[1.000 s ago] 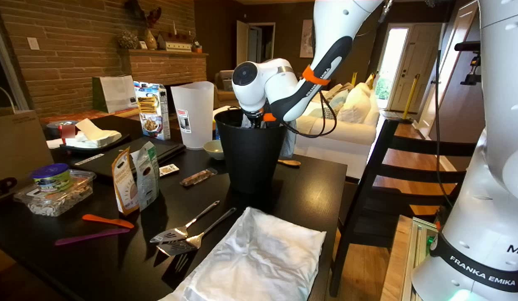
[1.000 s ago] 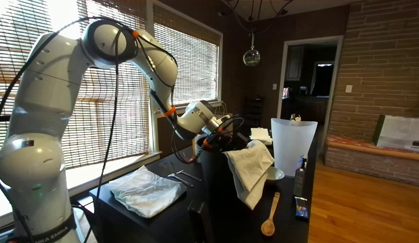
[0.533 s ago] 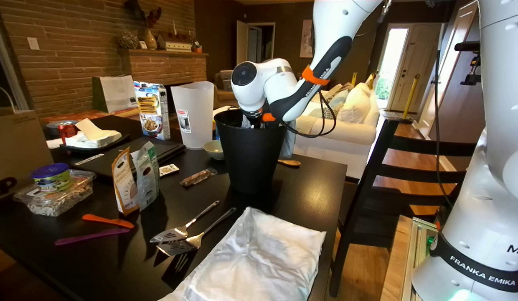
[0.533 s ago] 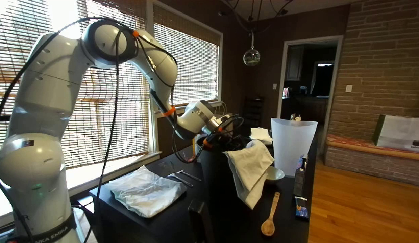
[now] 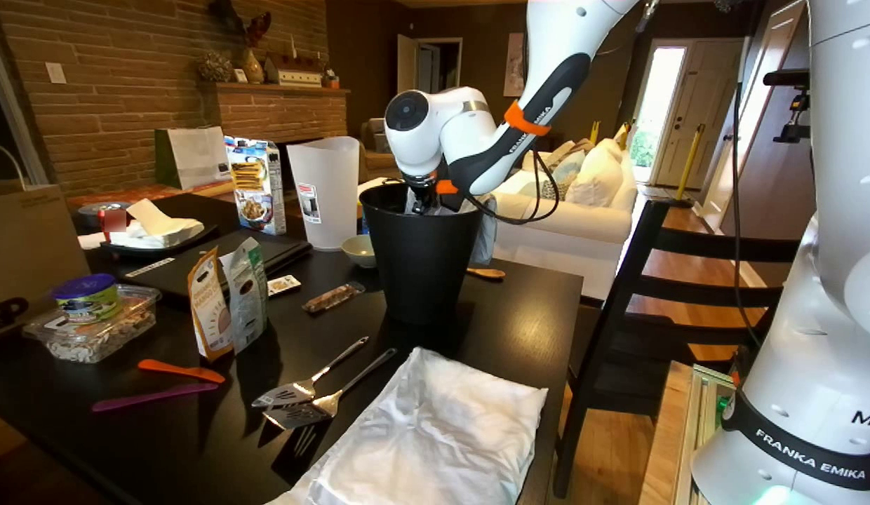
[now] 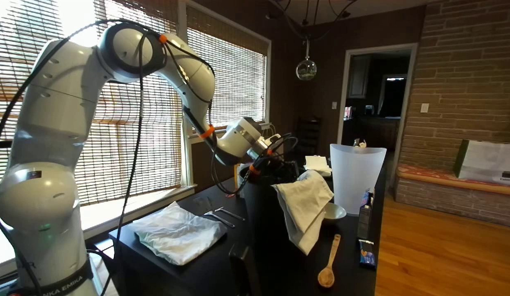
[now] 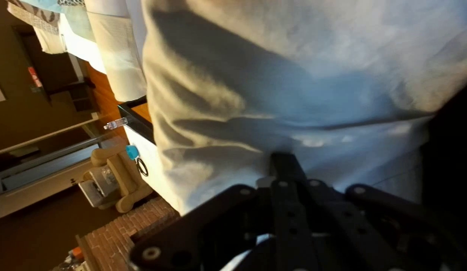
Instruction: Remove the white cloth from the bin and put it on the table.
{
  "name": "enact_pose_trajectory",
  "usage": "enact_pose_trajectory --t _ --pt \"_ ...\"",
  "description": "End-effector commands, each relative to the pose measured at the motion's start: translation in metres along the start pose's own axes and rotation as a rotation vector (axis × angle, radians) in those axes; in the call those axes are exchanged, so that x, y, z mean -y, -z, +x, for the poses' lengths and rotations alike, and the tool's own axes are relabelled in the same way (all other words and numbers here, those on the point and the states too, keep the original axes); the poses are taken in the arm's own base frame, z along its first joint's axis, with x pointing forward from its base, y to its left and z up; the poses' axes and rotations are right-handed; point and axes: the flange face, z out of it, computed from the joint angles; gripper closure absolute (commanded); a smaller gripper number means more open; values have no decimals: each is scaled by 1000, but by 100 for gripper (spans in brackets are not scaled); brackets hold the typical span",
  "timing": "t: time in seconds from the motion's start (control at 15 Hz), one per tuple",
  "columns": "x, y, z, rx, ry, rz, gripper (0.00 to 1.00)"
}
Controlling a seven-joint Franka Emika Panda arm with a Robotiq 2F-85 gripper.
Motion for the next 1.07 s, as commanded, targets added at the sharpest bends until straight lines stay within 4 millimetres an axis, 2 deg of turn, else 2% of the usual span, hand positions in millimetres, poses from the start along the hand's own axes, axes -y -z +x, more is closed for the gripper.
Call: enact_pose_trajectory --t 0.0,0.2,0.33,0.4,0.47,0.53,1.0 --pt "-25 13 10 -14 -57 21 100" --pt "-46 25 17 -16 -117 42 100" --pt "-51 32 18 -13 -139 67 100" --pt "-49 35 18 -14 -148 78 74" --pt "-47 37 18 -18 -159 83 73" --pt "-43 38 18 -24 -170 85 68" --pt "-11 35 21 -83 -246 64 18"
